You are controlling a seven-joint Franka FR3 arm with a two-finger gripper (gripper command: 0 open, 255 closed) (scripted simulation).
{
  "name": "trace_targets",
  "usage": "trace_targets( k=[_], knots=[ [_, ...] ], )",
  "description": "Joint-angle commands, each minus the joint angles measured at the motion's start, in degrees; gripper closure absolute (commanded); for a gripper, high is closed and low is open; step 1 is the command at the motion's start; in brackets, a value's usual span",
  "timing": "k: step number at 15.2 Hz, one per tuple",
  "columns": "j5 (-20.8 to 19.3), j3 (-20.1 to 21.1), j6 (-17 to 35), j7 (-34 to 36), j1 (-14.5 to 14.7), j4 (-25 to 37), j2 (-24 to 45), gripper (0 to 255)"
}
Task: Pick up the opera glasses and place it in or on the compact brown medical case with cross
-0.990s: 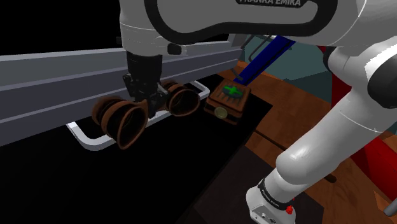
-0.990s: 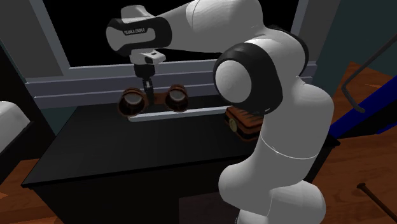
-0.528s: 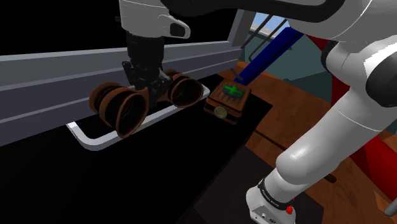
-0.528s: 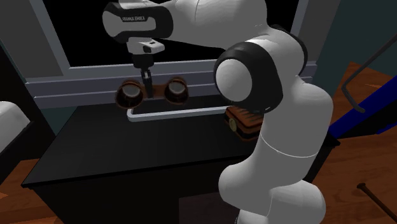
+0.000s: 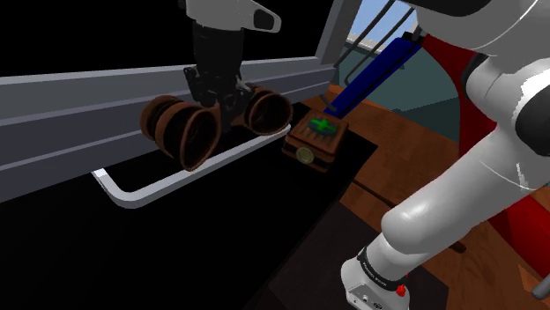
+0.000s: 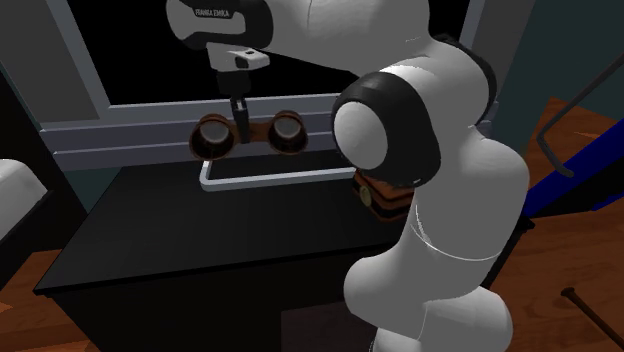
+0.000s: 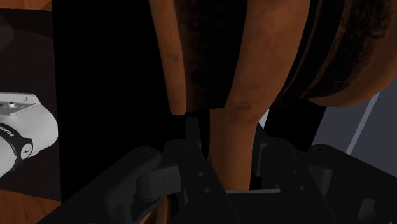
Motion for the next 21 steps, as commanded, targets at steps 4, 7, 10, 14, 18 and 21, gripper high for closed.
trace_targets(
  k=[4,7,10,14,18,21],
  knots=[
    [8.59,-9.98,-0.06,-13.45,-1.99,-8.96,-13.13,255],
    [10.19,-15.32,-0.34,-19.44,-1.87,-13.2,-17.77,255],
    [10.54,-20.08,-0.54,-24.76,-1.84,-16.85,-21.23,255],
    [9.86,-25.63,-0.64,-31.29,-2.33,-20.83,-24.57,255],
    [8.29,-30.62,-0.49,-37.4,-3.31,-23.84,-26.69,255],
    [6.72,-34.11,-0.21,-41.77,-4.31,-25.47,-27.55,255]
  ],
)
